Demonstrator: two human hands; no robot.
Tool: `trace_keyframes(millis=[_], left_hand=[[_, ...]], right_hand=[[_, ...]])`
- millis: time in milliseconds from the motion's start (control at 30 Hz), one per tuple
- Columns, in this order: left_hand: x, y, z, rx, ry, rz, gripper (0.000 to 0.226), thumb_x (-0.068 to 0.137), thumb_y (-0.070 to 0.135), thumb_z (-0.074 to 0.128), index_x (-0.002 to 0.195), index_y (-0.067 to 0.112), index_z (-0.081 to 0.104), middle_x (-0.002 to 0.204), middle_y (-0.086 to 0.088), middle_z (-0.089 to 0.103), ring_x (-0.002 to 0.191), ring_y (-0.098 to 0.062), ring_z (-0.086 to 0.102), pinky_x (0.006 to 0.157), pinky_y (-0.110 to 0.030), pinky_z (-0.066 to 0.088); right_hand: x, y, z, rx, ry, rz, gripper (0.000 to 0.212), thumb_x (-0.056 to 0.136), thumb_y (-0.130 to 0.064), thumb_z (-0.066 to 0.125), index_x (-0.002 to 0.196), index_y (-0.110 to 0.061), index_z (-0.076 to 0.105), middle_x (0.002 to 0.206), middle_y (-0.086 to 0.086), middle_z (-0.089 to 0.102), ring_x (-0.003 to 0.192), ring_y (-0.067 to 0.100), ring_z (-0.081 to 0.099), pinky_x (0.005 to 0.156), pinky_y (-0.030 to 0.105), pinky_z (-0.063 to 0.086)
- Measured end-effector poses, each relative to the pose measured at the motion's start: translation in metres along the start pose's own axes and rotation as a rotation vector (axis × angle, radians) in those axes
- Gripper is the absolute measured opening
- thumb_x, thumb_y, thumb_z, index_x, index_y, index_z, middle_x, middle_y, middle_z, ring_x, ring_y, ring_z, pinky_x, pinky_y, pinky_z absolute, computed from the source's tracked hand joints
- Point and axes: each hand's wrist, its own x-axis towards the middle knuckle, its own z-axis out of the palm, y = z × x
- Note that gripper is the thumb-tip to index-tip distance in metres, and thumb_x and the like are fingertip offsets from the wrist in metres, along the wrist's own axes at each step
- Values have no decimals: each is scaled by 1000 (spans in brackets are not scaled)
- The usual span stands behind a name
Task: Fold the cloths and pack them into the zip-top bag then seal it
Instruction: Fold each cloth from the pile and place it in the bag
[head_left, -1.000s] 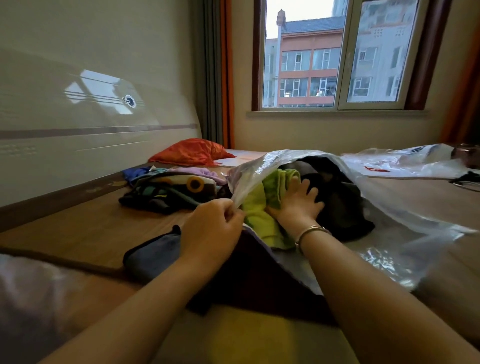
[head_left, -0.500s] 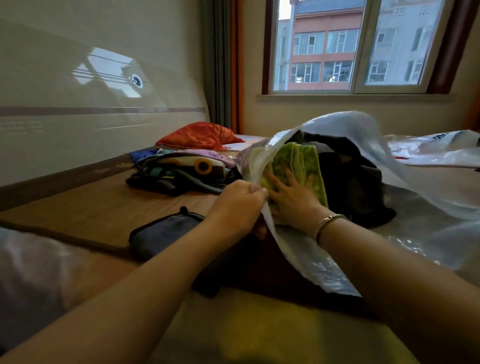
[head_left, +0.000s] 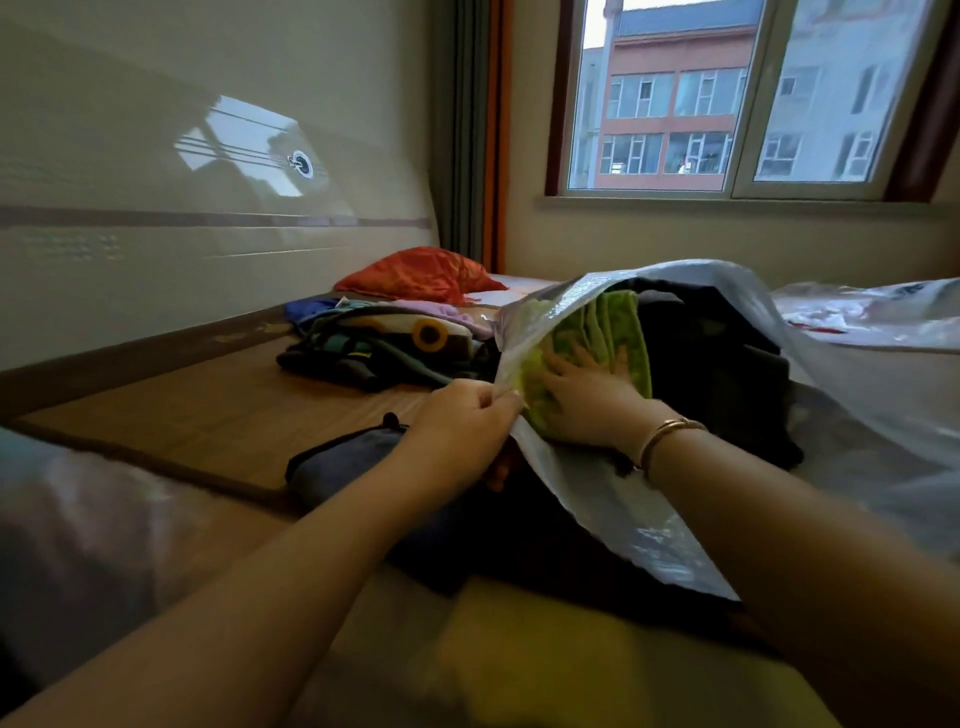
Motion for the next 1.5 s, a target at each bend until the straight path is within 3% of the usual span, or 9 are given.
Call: trace_keyframes(millis=[133,200,333,433,600,833,1100,1300,1500], left_hand=[[-26,4,-1,126,-26,-88,57,88,61,45,94,7,62,71,-7,69,54,-13,63,48,-21,45],[-45,2,0,105,47,-114,56,85,63,46,95,10,59,76,-4,67,65,-13,62,57,-25,47],[-84,-28,1,-37,391,-264,30,93,41,55,99,14,47,92,-3,56,75,-10,52,56,-20,37],[-110,-67,4,-125,522,-328,31,88,26,66,104,14,43,115,-11,50,92,-19,53,65,-25,44],[-115,-86,1,-376,476,-448,42,87,24,67,115,10,39,116,-13,54,99,-25,58,75,-34,49],[-105,-74,11,-887,397,-494,59,85,8,68,129,19,31,124,-21,53,104,-31,62,82,-38,54],[-104,-70,6,-548,440,-416,55,80,9,72,106,30,28,121,-17,52,103,-30,61,88,-47,54],[-119,-30,-8,-633,367,-211,41,87,3,62,115,24,41,110,-16,57,84,-22,68,55,-21,54],[-135,-1,-12,-591,318,-69,31,91,26,60,120,20,50,105,-10,67,78,-12,68,63,-23,53]], right_hand=[[-62,-15,-30,234,209,70,30,93,-37,46,118,-26,60,131,-1,51,129,26,40,106,56,30],[-96,-26,-44,436,429,118,21,91,-22,50,102,-15,66,106,4,61,105,23,53,89,40,45],[-158,-55,-60,802,715,184,11,86,-7,52,80,-9,61,82,1,58,82,18,51,70,27,40],[-189,-83,-50,953,699,191,13,86,-4,53,75,-9,59,73,-1,56,70,14,53,63,25,43],[-203,-109,-32,1005,614,193,14,85,-4,56,75,-12,62,66,-3,58,60,8,53,55,22,42],[-194,-135,-11,640,380,-25,38,86,-8,55,121,-22,54,125,-5,48,114,15,44,92,29,45],[-168,-148,0,625,326,45,60,85,-8,58,139,-23,37,145,-3,31,122,24,46,87,35,49],[-170,-141,-11,660,436,114,33,85,-12,60,117,-20,55,112,1,59,96,22,59,71,36,52],[-195,-118,-50,1075,689,193,21,85,-4,54,96,-22,61,83,-7,64,72,9,65,59,38,58]])
